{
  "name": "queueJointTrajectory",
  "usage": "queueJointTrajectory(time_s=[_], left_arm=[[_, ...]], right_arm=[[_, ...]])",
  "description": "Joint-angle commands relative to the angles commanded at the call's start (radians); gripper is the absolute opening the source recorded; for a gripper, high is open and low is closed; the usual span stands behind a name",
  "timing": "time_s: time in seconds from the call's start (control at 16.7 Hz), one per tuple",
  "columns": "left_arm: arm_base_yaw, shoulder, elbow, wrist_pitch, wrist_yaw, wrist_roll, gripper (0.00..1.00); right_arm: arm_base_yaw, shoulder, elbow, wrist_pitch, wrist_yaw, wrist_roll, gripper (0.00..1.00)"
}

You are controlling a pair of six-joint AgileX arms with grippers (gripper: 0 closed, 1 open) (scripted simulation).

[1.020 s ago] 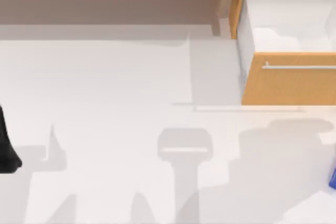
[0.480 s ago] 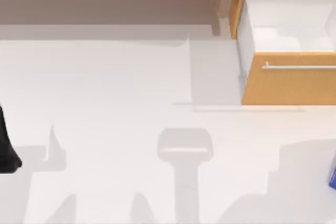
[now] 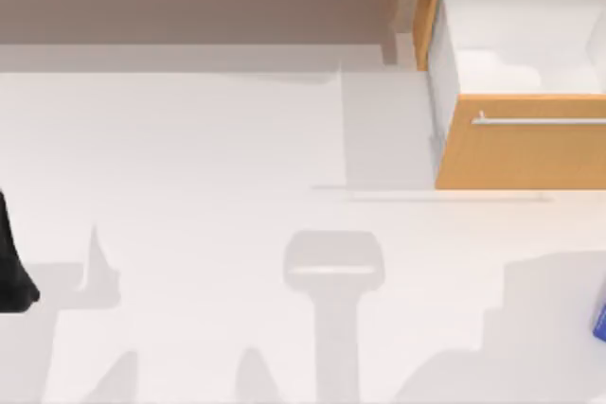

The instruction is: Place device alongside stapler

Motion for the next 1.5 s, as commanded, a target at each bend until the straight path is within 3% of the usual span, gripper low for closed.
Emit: queueJointTrajectory(time_s=[1.5], left_arm=[[0.0, 0.0, 0.0, 0.0, 0.0, 0.0, 1.0]], right_arm=[[-0.001, 0.032, -0.037, 0.065, 0.0, 0.001, 0.0]])
